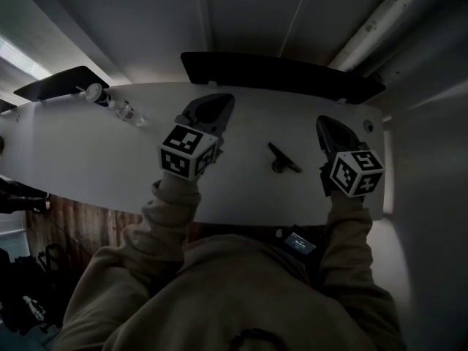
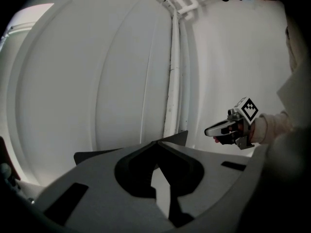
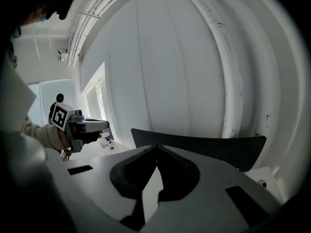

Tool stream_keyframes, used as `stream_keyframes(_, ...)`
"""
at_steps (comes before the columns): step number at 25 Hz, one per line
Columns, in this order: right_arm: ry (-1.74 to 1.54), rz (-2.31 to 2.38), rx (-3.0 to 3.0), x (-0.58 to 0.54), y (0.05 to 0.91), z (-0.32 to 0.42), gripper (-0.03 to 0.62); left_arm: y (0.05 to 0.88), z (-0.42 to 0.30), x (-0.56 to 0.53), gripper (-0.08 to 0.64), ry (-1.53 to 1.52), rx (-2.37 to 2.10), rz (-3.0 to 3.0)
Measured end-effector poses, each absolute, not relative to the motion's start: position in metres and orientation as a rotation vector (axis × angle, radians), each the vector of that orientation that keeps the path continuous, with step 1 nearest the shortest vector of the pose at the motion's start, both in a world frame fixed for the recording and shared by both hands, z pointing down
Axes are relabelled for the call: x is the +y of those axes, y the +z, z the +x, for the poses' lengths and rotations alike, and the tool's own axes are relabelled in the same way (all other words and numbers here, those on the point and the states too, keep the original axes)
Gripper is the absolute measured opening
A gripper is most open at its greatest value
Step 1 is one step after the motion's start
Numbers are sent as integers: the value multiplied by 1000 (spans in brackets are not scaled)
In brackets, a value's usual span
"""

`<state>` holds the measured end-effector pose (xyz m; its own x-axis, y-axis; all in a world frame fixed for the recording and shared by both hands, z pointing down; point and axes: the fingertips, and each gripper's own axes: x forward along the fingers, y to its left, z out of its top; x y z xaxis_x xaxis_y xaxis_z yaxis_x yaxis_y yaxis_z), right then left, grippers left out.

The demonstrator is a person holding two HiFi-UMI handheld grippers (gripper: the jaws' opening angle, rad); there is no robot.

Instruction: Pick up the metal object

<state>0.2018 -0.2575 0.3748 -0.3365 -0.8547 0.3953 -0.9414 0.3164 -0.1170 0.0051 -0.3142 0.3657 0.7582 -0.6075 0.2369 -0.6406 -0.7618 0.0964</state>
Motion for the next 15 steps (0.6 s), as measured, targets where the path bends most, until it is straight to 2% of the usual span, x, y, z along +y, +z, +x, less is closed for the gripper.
stream_keyframes(15, 601, 1546, -2271, -255, 449, 194, 18, 435, 5, -305, 3, 327, -951, 2688)
